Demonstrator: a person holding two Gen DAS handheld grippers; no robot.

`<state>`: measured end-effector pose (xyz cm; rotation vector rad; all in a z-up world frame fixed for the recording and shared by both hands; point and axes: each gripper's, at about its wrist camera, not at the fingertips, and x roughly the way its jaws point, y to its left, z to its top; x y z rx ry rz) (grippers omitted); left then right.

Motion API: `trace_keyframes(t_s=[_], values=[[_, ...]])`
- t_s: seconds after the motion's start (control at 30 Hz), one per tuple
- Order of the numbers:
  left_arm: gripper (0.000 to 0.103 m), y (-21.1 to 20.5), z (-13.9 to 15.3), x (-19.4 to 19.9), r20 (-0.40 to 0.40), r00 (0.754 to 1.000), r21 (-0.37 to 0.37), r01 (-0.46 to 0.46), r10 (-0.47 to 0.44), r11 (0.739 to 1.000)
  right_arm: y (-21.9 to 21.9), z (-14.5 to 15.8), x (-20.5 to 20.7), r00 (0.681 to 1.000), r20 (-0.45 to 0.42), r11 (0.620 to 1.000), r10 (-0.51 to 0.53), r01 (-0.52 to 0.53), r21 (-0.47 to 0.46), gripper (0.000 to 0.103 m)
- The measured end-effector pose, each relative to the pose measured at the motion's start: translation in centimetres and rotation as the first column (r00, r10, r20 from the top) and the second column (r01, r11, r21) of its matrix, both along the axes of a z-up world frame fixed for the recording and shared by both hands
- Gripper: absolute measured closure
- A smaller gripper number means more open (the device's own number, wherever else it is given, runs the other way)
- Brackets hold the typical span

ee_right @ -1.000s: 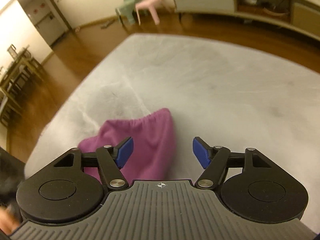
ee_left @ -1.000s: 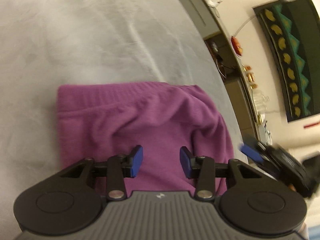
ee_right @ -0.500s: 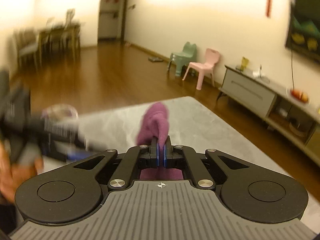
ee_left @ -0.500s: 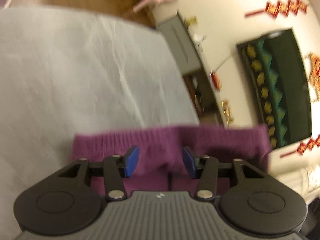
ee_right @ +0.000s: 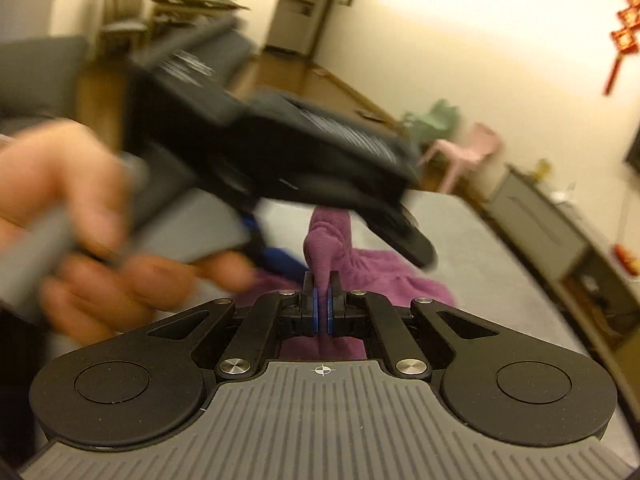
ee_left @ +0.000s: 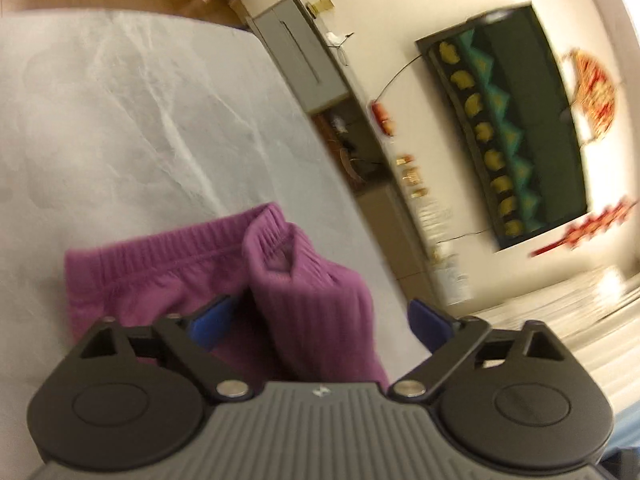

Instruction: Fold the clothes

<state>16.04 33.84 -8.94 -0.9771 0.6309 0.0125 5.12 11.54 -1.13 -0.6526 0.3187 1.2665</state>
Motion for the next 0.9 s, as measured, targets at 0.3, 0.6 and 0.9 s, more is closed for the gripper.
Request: trace_keyframes(t_s=[0.3, 0.6, 0.9], values=[[0.092, 1.0, -2.2, -5.1, -0.11, 0.993, -0.017, -0.052, 0.05, 0.998, -12.6, 0.1, 7.5, 0.877, -0.299, 0.913, -0.375, 0.405, 0.043, 0.055], [0.091, 2.4, -0.7, -5.7, 0.142, 0.99, -0.074, 0.03, -0.019, 0.997, -20.7, -1.0, 8.9, 0.72, -0.4, 0.795, -0.567, 0.605, -0.037, 0.055], [0.09, 3.0, -1.0, -5.2, 0.093, 0.996, -0.107, -0.002, 0.012, 0.994, -16.9, -6.3, -2.1, 0.867, -0.2, 0.888, -0.456, 0.427, -0.172, 0.056]])
